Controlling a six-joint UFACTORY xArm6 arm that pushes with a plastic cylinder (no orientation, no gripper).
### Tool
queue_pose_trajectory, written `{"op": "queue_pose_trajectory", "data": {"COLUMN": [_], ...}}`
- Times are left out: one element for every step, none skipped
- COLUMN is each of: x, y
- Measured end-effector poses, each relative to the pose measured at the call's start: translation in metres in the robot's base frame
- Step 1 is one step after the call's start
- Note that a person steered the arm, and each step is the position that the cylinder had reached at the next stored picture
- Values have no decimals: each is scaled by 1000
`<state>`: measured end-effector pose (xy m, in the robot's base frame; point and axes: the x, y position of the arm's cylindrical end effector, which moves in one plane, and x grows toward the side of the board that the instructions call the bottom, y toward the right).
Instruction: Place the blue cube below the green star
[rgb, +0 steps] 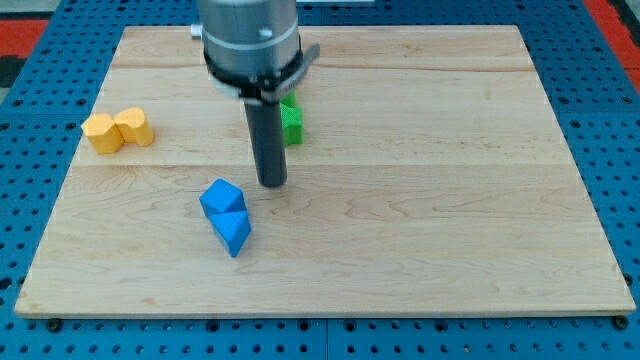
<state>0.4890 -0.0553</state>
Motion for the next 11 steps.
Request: {"op": "queue_pose_trajectory", "data": {"x": [42, 43, 43, 37, 9, -8, -17, -24, -34, -40, -25], "y": [-23, -67, -79, -111, -81, -42, -33, -33, -27, -19, -43]}}
